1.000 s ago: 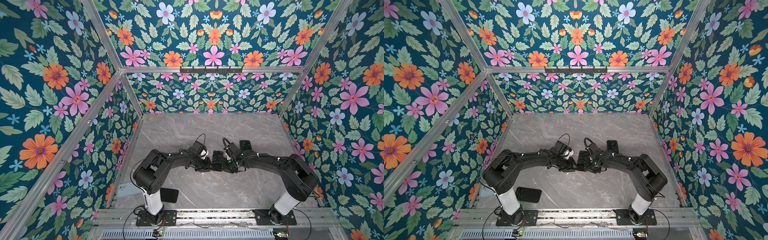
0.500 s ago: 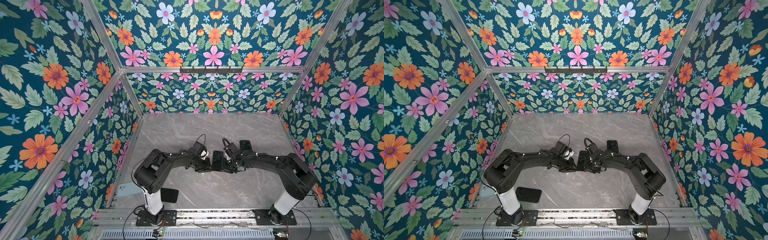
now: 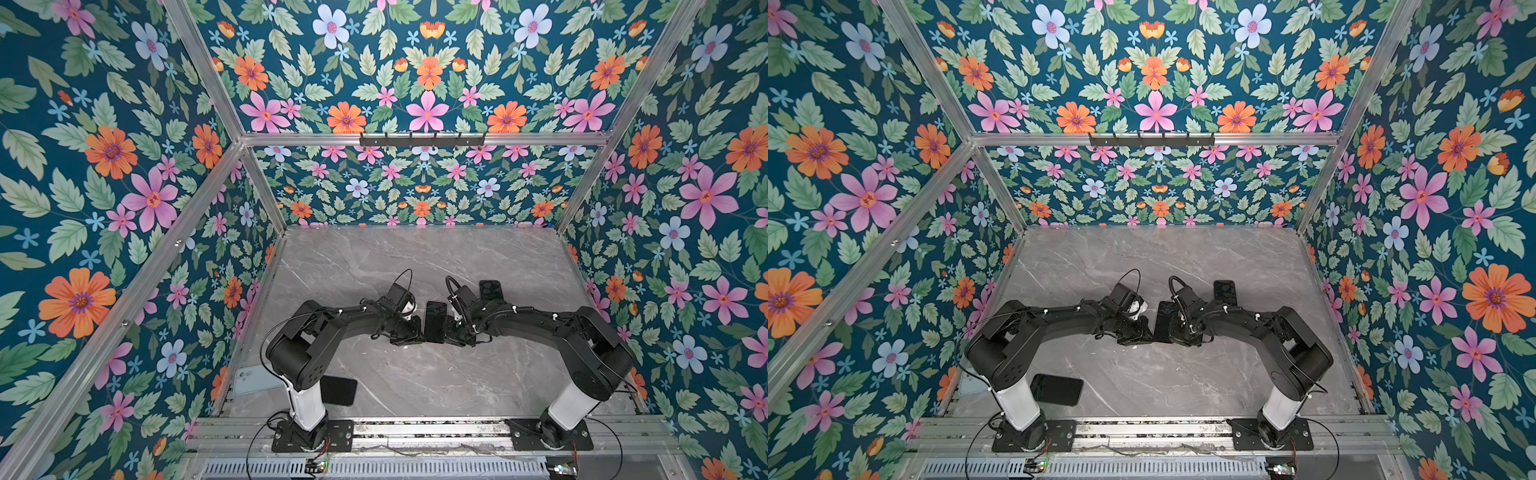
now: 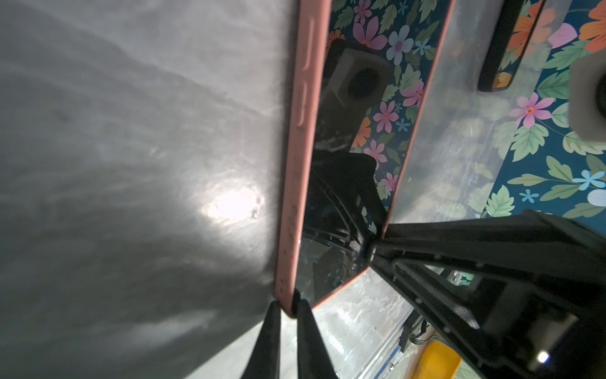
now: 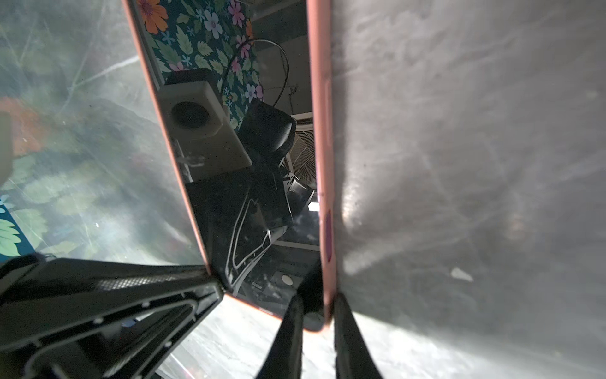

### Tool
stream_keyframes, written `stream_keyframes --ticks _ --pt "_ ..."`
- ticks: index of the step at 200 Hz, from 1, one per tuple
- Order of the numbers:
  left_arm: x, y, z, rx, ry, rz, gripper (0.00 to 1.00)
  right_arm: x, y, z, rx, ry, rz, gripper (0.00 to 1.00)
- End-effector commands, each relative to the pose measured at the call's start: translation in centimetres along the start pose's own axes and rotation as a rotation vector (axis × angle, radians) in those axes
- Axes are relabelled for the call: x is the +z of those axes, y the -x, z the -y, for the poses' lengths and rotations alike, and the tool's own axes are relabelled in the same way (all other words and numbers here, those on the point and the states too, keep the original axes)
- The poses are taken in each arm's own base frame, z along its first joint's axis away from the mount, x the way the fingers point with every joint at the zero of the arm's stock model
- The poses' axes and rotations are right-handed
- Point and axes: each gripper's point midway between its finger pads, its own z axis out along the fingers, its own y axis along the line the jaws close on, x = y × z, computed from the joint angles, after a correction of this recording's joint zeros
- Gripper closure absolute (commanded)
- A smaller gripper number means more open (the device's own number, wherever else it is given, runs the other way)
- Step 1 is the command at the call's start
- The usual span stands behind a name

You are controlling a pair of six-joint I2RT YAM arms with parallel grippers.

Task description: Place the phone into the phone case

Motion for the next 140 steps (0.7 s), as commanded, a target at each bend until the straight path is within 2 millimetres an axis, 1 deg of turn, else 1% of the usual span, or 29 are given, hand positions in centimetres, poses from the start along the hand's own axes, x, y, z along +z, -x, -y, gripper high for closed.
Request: stream_keyframes --ticks 1,14,16,19,29,37,46,60,74,76,79,95,103,121,140 --pt "-0.6 0.0 0.7 0.022 -0.007 0.005 0.85 -0.5 0.0 -0.3 -0.004 0.001 0.008 0.77" --pt "-1.0 0.3 0.7 0.032 0.009 0.016 0.80 -0.8 0.2 0.6 -0.012 -0.046 0.021 0.71" --pt "-1.1 0.4 0.7 0.033 0.012 0.019 0.79 -1.5 0.5 0.2 -0.018 -0.031 0.041 0.71" --pt "-1.1 0.5 0.7 0.036 0.017 0.020 0.78 -1.9 0.7 0.0 -0.024 -0.030 0.050 0.70" --pt "-1.5 1.2 0.7 0.049 0.032 0.033 0.71 -2.5 1.2 0.1 -0.033 -0.037 0.068 0.67" --pt "-1.8 2.1 0.8 0.062 0.045 0.049 0.65 -3.0 1.8 -0.1 -0.042 -0.035 0.084 0.65" --pt "-2.1 3.6 0.9 0.082 0.064 0.072 0.59 -3.5 2.6 -0.6 -0.056 -0.033 0.110 0.62" --pt "-2.4 5.6 1.2 0.121 0.095 0.093 0.54 -3.9 4.0 -1.2 -0.083 -0.037 0.145 0.61" --pt "-2.4 7.5 1.3 0.151 0.119 0.108 0.52 -4.2 5.5 -1.4 -0.089 -0.037 0.166 0.61" --pt "-2.4 7.7 1.3 0.154 0.120 0.107 0.52 -3.4 5.5 -0.9 -0.083 -0.052 0.150 0.61" --pt "-2.3 8.1 1.4 0.158 0.121 0.109 0.51 -3.1 5.7 -0.7 -0.076 -0.054 0.141 0.61" --pt "-2.2 9.9 1.6 0.178 0.121 0.115 0.51 -2.8 7.2 -0.8 -0.062 -0.027 0.146 0.61" --pt "-2.1 10.5 1.6 0.182 0.120 0.112 0.50 -2.7 7.8 -0.9 -0.062 -0.021 0.150 0.61" --pt "-1.8 11.1 1.4 0.179 0.105 0.108 0.50 -2.5 8.7 -0.9 -0.057 -0.014 0.146 0.61" --pt "-1.0 11.0 1.4 0.174 0.079 0.090 0.50 -1.9 9.2 -1.1 -0.050 0.006 0.135 0.61"
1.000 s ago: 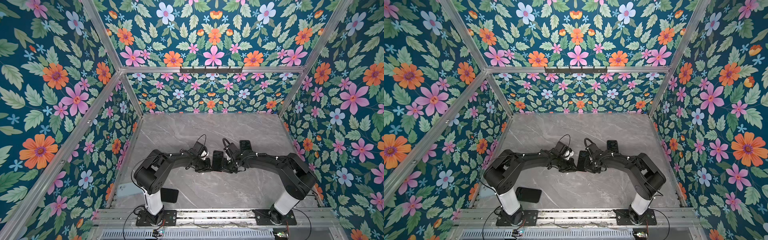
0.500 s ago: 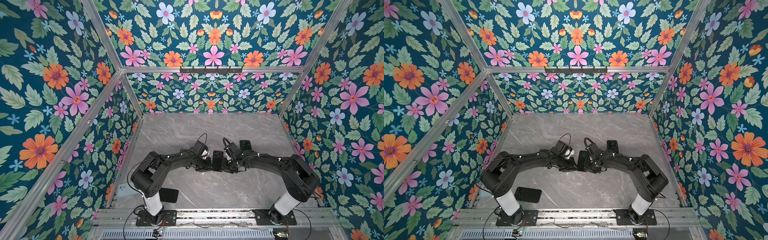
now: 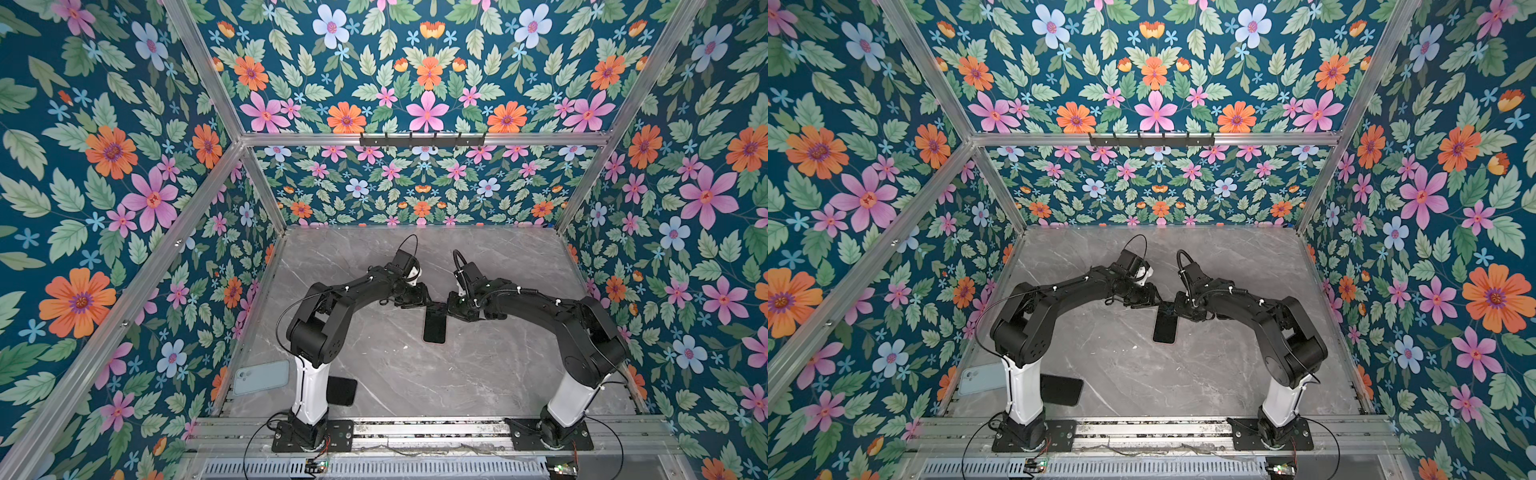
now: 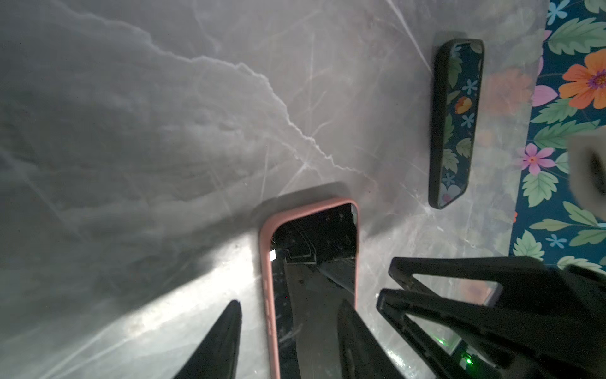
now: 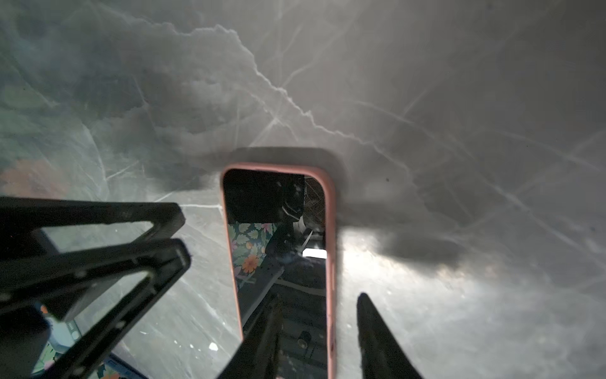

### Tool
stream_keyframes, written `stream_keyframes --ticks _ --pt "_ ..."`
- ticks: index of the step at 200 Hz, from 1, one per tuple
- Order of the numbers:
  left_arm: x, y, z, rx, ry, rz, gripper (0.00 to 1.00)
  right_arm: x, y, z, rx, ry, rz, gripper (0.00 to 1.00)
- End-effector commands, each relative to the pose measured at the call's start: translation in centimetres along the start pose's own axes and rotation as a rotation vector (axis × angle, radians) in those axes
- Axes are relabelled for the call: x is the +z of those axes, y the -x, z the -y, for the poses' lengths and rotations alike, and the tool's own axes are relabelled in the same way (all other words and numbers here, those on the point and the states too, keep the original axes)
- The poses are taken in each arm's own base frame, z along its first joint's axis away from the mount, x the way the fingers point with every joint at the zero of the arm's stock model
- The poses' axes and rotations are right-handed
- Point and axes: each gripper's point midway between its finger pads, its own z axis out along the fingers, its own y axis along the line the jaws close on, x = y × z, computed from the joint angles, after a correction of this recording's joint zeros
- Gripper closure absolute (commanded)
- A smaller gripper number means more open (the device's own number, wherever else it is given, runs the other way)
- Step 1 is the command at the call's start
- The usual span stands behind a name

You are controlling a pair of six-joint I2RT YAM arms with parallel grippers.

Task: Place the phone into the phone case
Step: 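Open both grippers and lift them off the cased phone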

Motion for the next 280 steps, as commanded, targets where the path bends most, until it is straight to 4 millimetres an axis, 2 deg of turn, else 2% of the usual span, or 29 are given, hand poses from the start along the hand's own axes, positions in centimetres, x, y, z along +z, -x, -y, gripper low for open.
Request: stream_keyframes --ticks 1,66,111,156,221,280 --pt "0.6 -0.8 -0.2 0.016 -0.013 -0.041 0.50 0.5 0.4 -0.4 -0.011 0.029 -0.014 0.61" --pt "2.3 -2.1 -0.4 0.005 -0.046 -0.091 0.53 1.6 0.8 -0.3 0.001 0.040 -0.036 0.63" --pt "2.8 -2.5 -0.4 -0.002 -0.058 -0.100 0.61 2.3 0.7 -0.1 0.011 0.042 -0.044 0.65" --pt "2.9 -2.8 0.2 0.001 -0.072 -0.103 0.74 2.8 0.6 -0.5 0.015 0.064 -0.056 0.68" --pt "2.9 -3.1 1.1 0.018 -0.082 -0.102 0.83 2.9 0.5 -0.6 0.022 0.080 -0.057 0.80" --pt "2.7 -3.4 1.4 0.020 -0.082 -0.102 0.84 2.7 0.5 -0.5 0.029 0.077 -0.050 0.94"
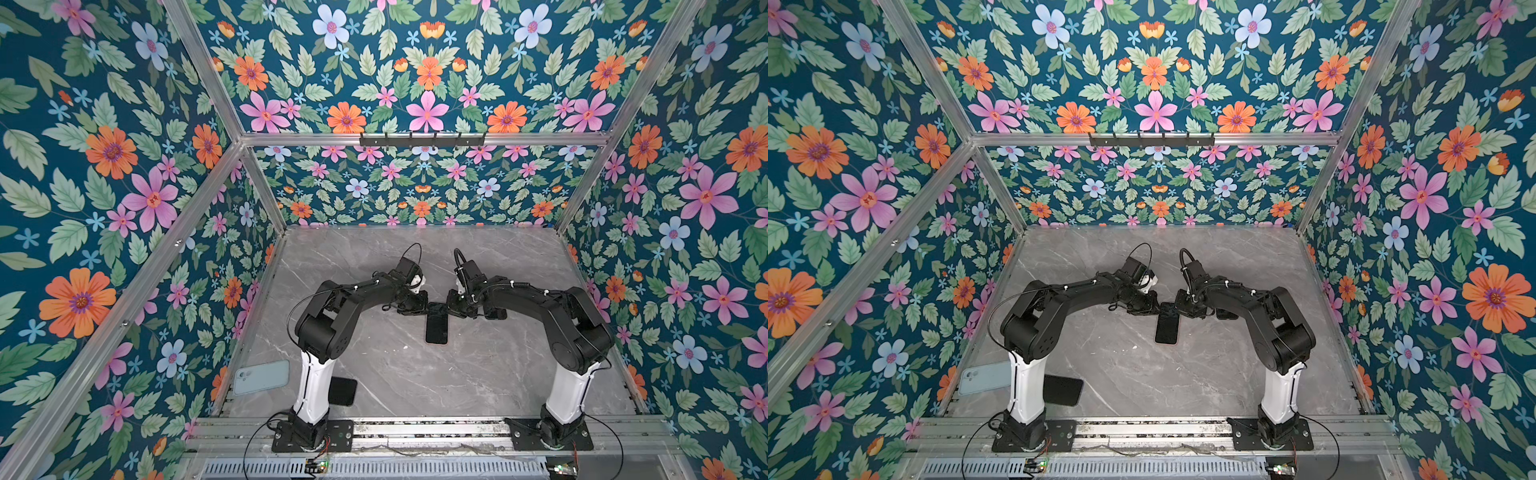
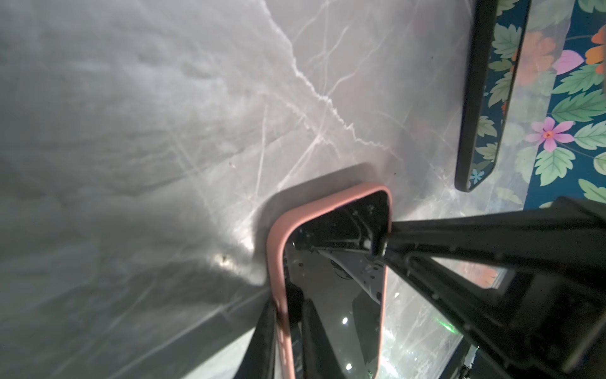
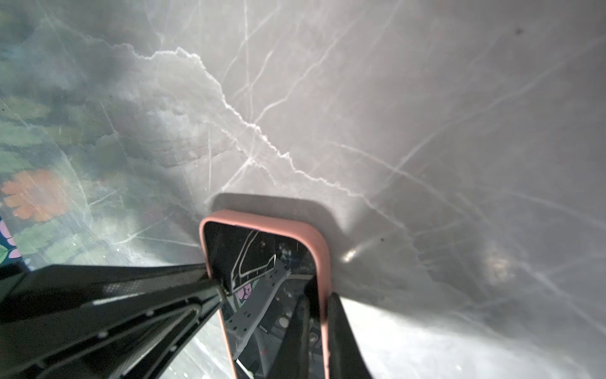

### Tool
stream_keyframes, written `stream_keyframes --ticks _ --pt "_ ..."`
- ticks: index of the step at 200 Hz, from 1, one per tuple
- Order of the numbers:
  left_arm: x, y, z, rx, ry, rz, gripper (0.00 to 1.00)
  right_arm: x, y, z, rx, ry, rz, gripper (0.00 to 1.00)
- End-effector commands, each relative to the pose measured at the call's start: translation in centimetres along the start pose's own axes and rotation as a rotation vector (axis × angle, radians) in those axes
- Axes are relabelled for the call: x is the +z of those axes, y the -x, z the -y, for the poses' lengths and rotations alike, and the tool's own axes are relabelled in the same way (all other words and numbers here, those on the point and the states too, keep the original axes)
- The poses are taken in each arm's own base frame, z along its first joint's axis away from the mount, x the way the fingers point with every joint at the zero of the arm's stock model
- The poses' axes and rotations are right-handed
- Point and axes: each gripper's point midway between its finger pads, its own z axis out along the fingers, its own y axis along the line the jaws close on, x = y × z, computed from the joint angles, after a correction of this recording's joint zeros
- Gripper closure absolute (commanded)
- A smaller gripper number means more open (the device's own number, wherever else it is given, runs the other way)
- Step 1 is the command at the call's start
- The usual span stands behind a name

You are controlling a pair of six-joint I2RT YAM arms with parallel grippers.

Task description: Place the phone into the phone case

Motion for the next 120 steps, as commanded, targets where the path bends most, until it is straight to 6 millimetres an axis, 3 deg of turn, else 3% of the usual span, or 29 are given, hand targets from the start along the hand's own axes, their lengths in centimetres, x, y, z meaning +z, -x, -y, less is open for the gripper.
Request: stream_keyframes --ticks 1,60,85,120 --pt "0.1 -0.8 1.1 0.008 -0.041 -0.028 0.84 0.3 -0.4 -1.3 -0.005 0.064 -0.016 0.94" --pt "-0.3 -0.6 1.6 0.012 -0.046 -0.011 0.83 -0.1 -0.5 -1.1 -0.005 0.058 -0.012 0.94" --pt "-1.0 -0.5 1.7 0.015 -0.035 0.008 0.80 -1.2 -0.4 -0.5 -0.011 0.016 0.013 0.78" --pt "-3.5 -0.2 0.9 0.021 0.024 0.068 0.61 -2.7 -0.6 0.2 -0.009 -0.048 0.043 0.61"
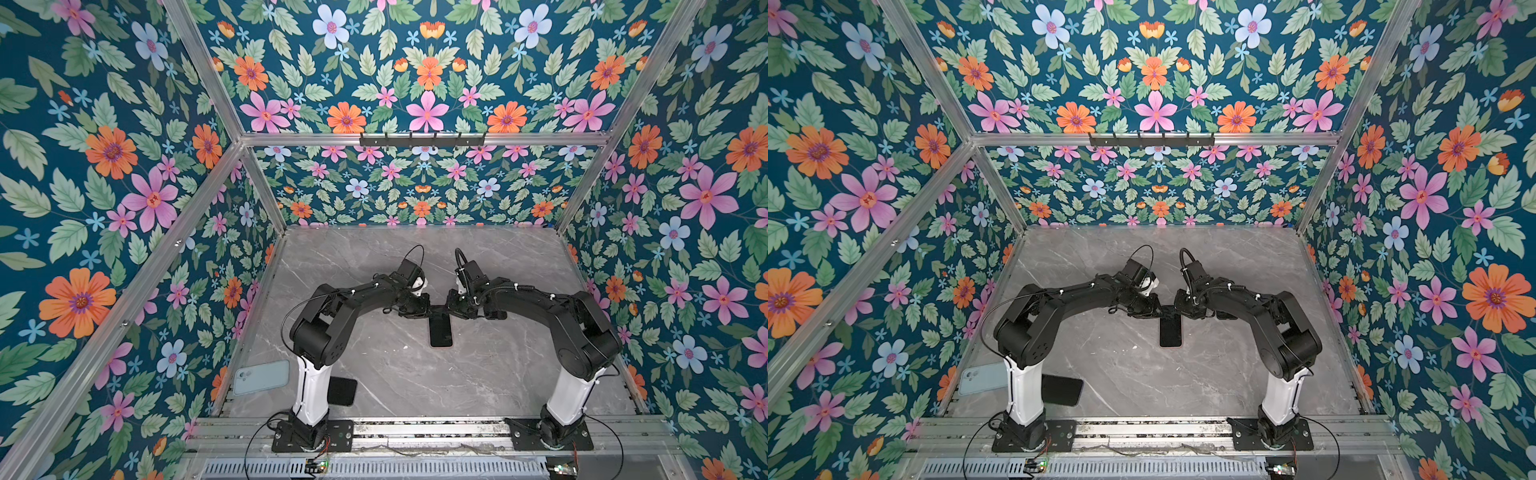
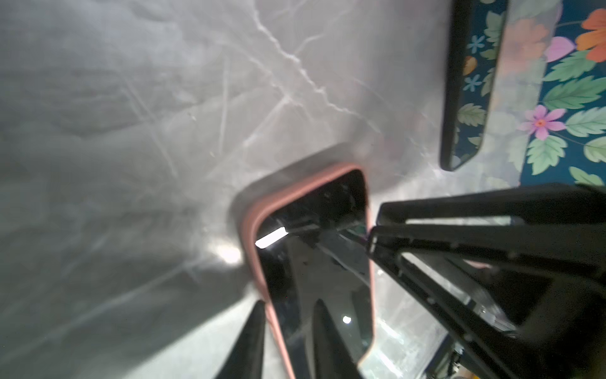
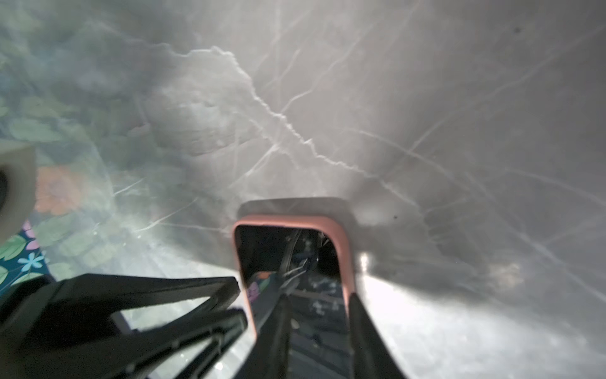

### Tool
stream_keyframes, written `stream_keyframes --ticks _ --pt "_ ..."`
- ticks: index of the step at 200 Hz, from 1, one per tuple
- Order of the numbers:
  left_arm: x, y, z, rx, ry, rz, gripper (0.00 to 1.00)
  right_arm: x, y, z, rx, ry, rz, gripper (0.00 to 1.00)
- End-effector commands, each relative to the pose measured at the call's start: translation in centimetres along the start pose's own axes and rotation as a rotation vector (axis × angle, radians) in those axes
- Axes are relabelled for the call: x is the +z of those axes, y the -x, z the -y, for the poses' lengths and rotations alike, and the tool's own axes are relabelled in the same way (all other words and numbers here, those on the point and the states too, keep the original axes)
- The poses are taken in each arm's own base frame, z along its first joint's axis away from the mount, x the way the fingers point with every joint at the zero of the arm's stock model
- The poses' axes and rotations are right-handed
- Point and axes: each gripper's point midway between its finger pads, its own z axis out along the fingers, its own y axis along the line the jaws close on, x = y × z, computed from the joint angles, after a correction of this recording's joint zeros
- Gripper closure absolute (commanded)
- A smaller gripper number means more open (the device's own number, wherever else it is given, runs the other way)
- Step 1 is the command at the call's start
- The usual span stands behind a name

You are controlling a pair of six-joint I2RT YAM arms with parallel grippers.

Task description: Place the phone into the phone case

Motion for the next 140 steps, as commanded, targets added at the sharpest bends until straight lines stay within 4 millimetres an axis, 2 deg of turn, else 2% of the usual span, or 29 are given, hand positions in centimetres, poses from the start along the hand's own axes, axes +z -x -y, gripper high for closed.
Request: stream_keyframes --ticks 1,27,54,108,140 --pt "-1.7 0.7 -0.3 0.020 0.029 0.050 0.60 -0.9 -0.5 0.9 0.002 -0.072 0.012 0.61" --pt "-4.0 0.8 -0.7 0.036 0.058 0.099 0.52 -2.1 -1.4 0.4 -0.037 -0.149 0.045 0.48" --pt "-5.6 -0.4 -1.7 0.026 0.067 0.132 0.44 -2.2 -3.2 -0.1 -0.068 -0.218 0.038 0.32" --pt "-8.2 -3.1 -4.5 -0.019 0.080 0.174 0.13 -1.9 -5.5 -1.1 -0.112 -0.287 0.036 0.17" --pt "-8.9 -4.2 -5.5 -0.041 0.082 0.190 0.04 -1.1 -5.9 -1.4 -0.126 -0.310 0.017 0.13"
